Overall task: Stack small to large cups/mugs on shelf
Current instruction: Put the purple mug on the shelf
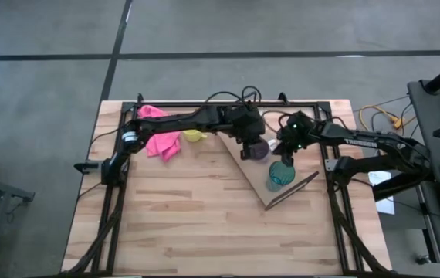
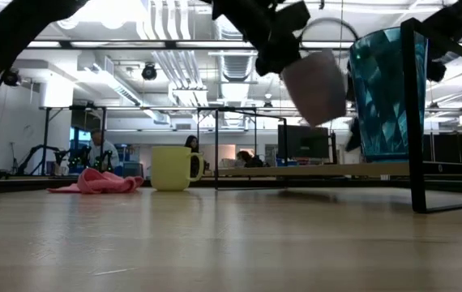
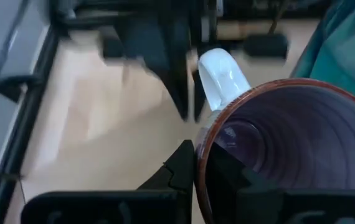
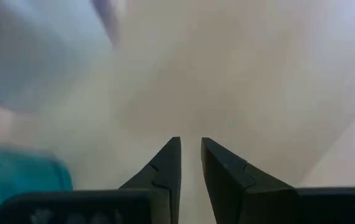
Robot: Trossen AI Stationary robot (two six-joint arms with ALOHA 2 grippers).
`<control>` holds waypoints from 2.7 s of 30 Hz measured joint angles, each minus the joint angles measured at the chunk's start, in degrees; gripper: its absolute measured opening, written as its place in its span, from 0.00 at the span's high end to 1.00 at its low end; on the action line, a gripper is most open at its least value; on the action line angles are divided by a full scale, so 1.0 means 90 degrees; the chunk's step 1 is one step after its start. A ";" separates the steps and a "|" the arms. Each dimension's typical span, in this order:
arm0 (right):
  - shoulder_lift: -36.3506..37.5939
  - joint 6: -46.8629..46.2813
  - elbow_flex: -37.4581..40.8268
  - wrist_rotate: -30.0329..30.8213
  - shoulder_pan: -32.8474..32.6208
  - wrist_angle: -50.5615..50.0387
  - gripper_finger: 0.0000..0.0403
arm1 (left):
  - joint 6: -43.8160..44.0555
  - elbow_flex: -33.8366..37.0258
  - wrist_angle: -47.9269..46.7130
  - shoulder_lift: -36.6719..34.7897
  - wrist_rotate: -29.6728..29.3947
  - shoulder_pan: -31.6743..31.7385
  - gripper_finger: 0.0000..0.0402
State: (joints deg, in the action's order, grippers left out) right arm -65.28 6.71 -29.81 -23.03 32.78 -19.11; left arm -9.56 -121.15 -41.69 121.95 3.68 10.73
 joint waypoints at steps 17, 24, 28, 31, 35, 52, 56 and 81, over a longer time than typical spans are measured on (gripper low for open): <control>0.0126 -0.0036 -0.0262 0.0505 0.0030 0.0180 0.86 | 0.0020 0.0351 -0.0132 0.0070 0.0078 0.0031 0.98; 0.0360 -0.0055 -0.0491 0.0733 0.0032 0.0058 0.85 | 0.0026 0.0398 -0.0078 0.0083 0.0072 0.0050 0.98; 0.0614 -0.0074 -0.0646 0.0736 0.0039 -0.0276 0.85 | 0.0029 0.0465 -0.0093 0.0083 0.0070 0.0060 0.98; 0.0836 -0.0083 -0.0779 0.0736 0.0041 -0.0652 0.85 | 0.0033 0.0596 -0.0053 0.0083 0.0066 0.0063 0.98; 0.1156 -0.0228 -0.1070 0.0734 0.0041 -0.0922 0.85 | 0.0054 0.0808 -0.0053 0.0083 0.0075 0.0062 0.98; 0.1414 -0.0431 -0.2206 0.0734 0.0043 -0.1533 0.85 | 0.0039 0.0896 0.0448 0.0085 0.0068 0.0061 0.94; 0.1414 -0.0412 -0.2418 0.0734 0.0042 -0.1689 0.85 | 0.0031 0.0907 0.0481 0.0085 0.0078 0.0060 0.88; 0.1414 -0.0361 -0.3298 0.0734 0.0043 -0.1980 0.85 | 0.0034 0.1329 0.1618 0.0085 0.0052 0.0065 0.83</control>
State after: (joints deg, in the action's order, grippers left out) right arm -52.56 3.46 -59.49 -16.43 33.16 -36.92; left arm -9.26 -109.19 -27.12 122.72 4.15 11.31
